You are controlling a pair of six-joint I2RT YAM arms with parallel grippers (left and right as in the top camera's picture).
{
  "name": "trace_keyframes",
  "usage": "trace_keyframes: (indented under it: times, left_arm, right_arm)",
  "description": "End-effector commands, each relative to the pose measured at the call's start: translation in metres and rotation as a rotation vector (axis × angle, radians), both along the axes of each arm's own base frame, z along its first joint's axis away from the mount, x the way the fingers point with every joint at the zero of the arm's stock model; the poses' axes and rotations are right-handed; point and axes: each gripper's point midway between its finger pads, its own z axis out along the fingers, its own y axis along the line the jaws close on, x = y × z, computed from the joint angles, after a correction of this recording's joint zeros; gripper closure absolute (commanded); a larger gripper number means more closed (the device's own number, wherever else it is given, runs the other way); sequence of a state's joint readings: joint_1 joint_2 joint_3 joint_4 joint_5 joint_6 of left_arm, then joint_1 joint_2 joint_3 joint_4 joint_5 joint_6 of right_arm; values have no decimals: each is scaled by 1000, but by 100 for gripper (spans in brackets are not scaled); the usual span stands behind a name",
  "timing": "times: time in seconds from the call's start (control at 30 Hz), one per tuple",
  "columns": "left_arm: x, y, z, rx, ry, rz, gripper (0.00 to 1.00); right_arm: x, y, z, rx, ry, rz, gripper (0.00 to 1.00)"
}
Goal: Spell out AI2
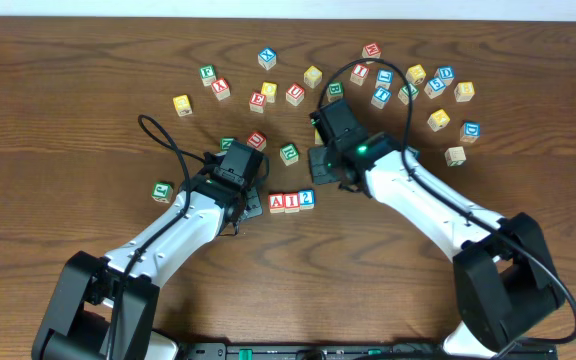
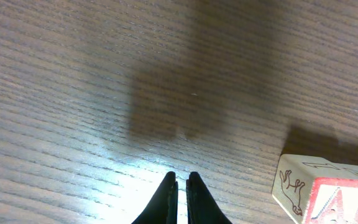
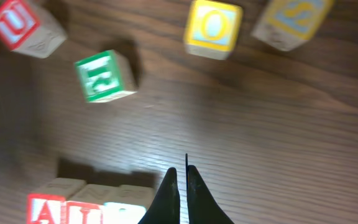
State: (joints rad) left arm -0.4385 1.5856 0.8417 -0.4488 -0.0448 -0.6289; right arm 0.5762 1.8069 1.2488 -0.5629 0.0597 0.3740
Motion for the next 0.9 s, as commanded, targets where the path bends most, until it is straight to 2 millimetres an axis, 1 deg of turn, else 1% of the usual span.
trace_keyframes:
  times: [0.0, 0.13, 0.23, 0.7, 0.87]
  left_arm:
    - [4, 6, 7, 15, -26, 19, 92]
    - [4, 6, 7, 15, -26, 19, 93]
    - [4, 6, 7, 16, -26, 19, 93]
    - [4, 6, 7, 15, -27, 19, 93]
    - [4, 6, 7, 15, -27, 19, 92]
  right_arm:
    - [-7, 13, -10, -3, 14, 23, 99]
    - [-11, 22, -15, -10, 11, 43, 99]
    - [-11, 24, -21, -21, 15, 49, 99]
    - [-14, 22, -51, -58, 68, 49, 99]
    - [-16, 23, -56, -65, 78, 51, 99]
